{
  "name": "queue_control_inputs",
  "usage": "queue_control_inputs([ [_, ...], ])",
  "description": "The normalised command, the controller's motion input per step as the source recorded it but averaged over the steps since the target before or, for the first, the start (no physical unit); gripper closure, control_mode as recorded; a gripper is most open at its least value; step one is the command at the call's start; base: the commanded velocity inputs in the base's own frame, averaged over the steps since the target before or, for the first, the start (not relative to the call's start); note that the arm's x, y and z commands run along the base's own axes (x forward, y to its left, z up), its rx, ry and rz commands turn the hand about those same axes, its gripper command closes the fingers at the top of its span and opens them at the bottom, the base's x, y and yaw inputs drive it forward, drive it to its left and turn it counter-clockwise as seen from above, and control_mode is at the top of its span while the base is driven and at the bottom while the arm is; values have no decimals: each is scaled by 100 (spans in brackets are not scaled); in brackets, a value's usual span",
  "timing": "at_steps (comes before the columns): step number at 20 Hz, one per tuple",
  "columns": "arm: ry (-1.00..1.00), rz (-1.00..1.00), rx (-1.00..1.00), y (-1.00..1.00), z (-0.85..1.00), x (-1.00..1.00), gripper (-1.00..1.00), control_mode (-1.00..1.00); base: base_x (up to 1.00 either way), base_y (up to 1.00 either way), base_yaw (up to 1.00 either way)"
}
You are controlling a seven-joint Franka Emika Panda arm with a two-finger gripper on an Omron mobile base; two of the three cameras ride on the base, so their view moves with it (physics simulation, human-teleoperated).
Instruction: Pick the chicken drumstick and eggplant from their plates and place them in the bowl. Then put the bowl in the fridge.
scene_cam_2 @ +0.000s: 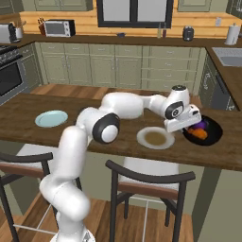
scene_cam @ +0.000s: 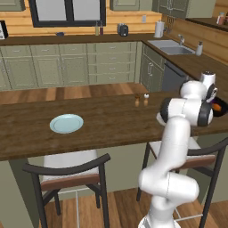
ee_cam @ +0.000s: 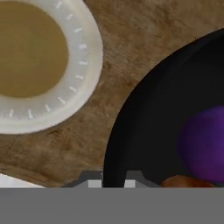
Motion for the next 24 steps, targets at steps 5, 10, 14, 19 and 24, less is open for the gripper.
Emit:
queue_control_inputs([
  [5, 1, 44, -13, 100, 44, -48, 100, -100, 0, 0, 0],
  [10, 6, 44, -3, 99, 70, -52, 100, -100, 0, 0, 0],
  [14, 17, 40, 0, 95, 79, -35, 100, -100, 0, 0, 0],
  [19, 17, 30, -1, 99, 79, -65, 100, -100, 0, 0, 0],
  [24, 4, 16, -5, 95, 58, -91, 100, -100, 0, 0, 0],
])
